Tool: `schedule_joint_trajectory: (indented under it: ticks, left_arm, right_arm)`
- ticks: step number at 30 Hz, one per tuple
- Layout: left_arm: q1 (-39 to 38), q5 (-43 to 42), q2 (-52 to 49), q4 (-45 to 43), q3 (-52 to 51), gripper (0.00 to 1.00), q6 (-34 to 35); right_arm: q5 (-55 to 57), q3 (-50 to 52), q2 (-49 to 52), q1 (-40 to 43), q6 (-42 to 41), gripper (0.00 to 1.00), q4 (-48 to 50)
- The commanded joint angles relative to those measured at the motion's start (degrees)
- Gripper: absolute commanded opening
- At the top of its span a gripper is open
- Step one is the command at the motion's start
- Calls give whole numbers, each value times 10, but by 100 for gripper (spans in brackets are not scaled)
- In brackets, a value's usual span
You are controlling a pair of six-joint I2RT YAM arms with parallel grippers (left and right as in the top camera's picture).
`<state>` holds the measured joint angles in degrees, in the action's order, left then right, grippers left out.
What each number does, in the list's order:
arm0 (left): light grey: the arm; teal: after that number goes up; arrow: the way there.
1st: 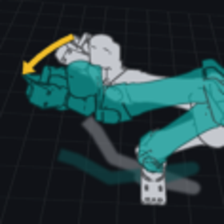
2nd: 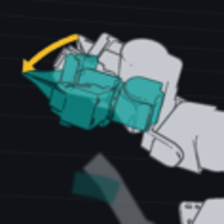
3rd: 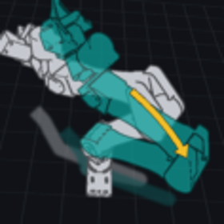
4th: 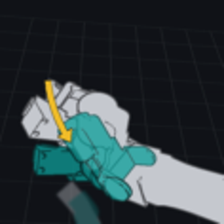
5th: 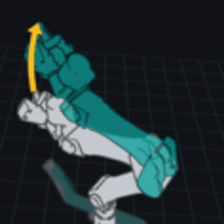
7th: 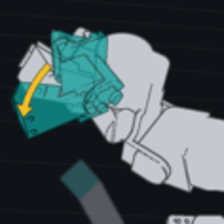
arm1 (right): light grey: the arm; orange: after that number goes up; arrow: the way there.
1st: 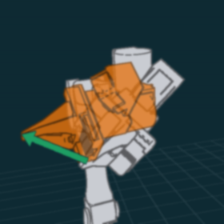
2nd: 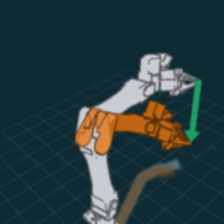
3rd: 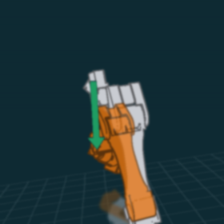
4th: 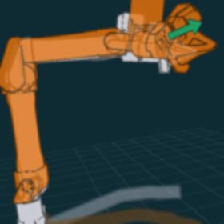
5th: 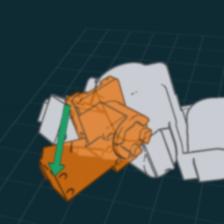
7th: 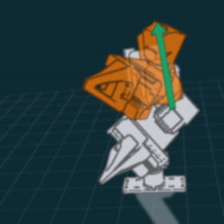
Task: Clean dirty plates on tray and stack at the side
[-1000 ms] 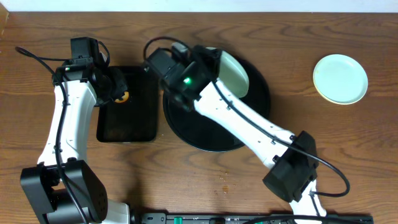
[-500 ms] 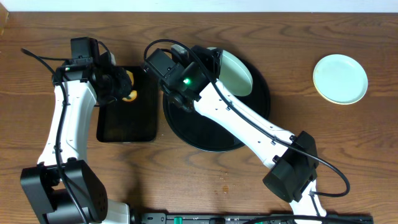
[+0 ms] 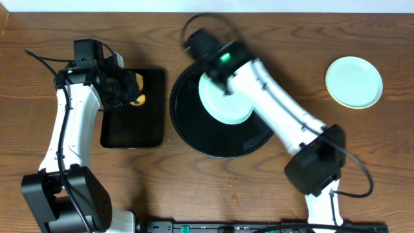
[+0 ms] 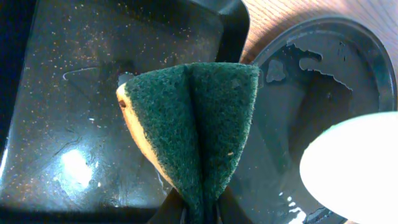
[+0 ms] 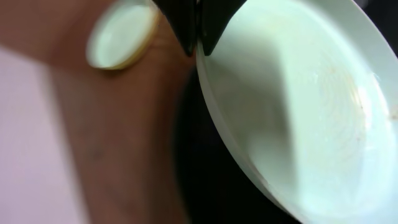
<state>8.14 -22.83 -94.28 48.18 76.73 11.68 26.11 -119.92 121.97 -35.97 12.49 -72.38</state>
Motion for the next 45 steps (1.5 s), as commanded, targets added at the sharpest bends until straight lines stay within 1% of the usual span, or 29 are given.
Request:
schedule_joint_trajectory:
  ticks: [1,3,4,7,9,10,14,15,16,17,18,20,24,28,32,39,45]
  left_arm:
    - [-3,-10,-1,1,-4,8,-18]
    - [-6,-10,-1,-1,-4,8,-18]
    - [-12,-10,-1,-6,-4,8,-20]
    - [-25,-9,-1,-14,-4,8,-33]
    - [-36,-9,-1,-22,-4,8,-42]
    - [-42,-10,-1,-26,-4,8,-42]
    - [-73,-9,-1,-44,-4,8,-42]
    - [-81,-9,-1,-49,-4,8,-42]
    - [-92,-9,-1,-55,-4,8,-42]
    - [-110,-9,-1,-61,-4,8,-42]
    - [-118,-9,-1,-64,-4,8,-42]
    - [-137,-9,-1,-71,-4,8,-42]
    - [-175,-5,-1,-90,-4,8,-42]
    - [-206,-5,-1,-117,-4,8,-42]
    - [-231,-5,-7,-144,-5,8,-42]
    - [-272,-5,-59,-171,-5,8,-48]
    - [-289,-5,-104,-196,-4,8,-60]
  right_arm:
    - [-209,12,-11,63,-51,2,4]
    - [-258,25,-8,95,-51,4,12]
    - [-287,47,-6,122,-41,5,30]
    - [-330,90,-6,146,0,6,71]
    - [-341,120,-6,154,10,8,105]
    - [-341,134,-6,156,11,12,123]
    - [-341,175,-6,156,7,39,166]
    - [-341,180,-6,156,-1,43,167]
    - [-339,183,-6,156,-32,45,160]
    - [-329,186,-6,157,-85,45,146]
    - [-322,186,-6,158,-116,45,134]
    - [-320,191,-6,158,-156,44,115]
    - [-320,212,-6,158,-200,44,96]
    - [-320,238,-6,159,-209,43,113]
    - [-320,241,-6,171,-214,43,116]
    - [-321,254,-6,201,-232,43,124]
    - [-345,297,-6,221,-237,38,178]
